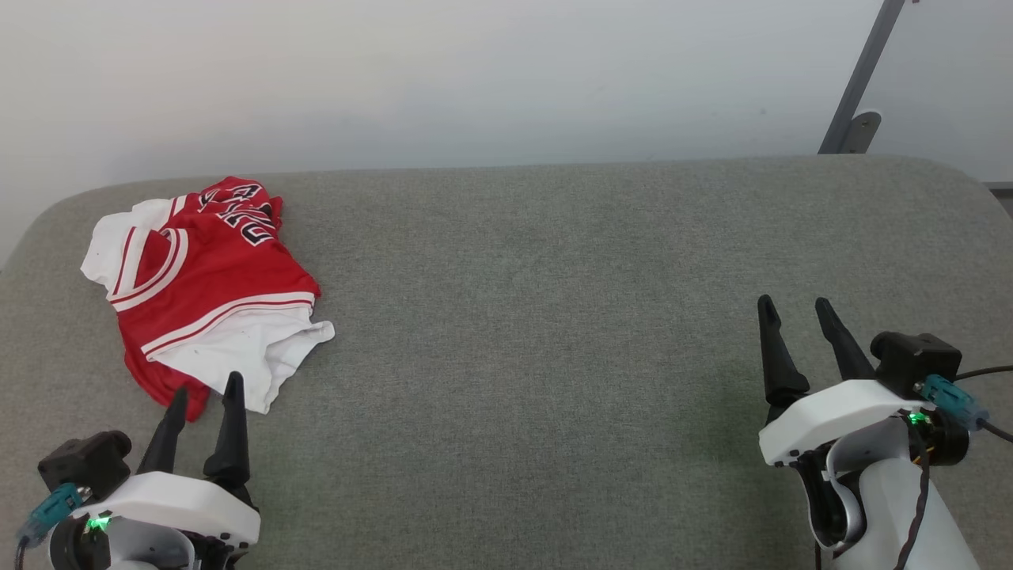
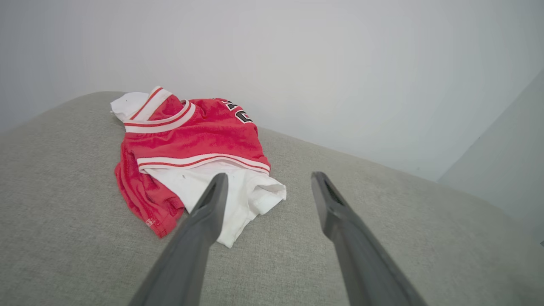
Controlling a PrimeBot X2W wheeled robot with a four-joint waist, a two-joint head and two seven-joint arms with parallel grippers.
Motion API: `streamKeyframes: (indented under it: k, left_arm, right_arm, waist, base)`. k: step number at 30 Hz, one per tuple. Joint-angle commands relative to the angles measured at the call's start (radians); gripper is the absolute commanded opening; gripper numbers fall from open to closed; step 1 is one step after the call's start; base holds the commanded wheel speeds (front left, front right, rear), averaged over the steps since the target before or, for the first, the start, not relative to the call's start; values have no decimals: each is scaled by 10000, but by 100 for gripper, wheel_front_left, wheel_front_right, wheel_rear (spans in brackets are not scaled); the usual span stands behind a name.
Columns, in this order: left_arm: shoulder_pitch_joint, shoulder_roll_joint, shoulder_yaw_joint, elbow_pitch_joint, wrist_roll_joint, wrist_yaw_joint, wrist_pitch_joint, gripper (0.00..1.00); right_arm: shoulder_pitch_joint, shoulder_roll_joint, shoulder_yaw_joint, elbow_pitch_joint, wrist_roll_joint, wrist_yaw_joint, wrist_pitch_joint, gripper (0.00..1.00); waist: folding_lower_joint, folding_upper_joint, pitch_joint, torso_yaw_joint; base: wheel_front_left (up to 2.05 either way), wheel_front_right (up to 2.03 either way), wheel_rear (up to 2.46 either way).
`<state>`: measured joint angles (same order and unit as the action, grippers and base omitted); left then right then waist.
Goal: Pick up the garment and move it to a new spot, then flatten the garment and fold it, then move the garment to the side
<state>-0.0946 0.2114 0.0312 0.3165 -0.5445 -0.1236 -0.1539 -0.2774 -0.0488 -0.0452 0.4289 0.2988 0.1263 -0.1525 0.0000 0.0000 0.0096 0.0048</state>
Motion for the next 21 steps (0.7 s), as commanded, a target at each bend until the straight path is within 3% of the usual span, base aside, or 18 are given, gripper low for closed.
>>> streamKeyframes:
  k: [1,21]
  left_arm:
    - [-113,112,-32,-10,226,-59,-102,100]
    - [-219,549,-532,384,1596,-77,-593,100]
  right_arm:
    - [-219,-2,-24,-12,-276,42,-127,100]
    - [-325,-10,-193,470,-1266,57,-609,100]
  waist:
    - [0,0,11,-9]
    - [0,0,-16,55]
  base:
    - [0,0,0]
    - [0,0,0]
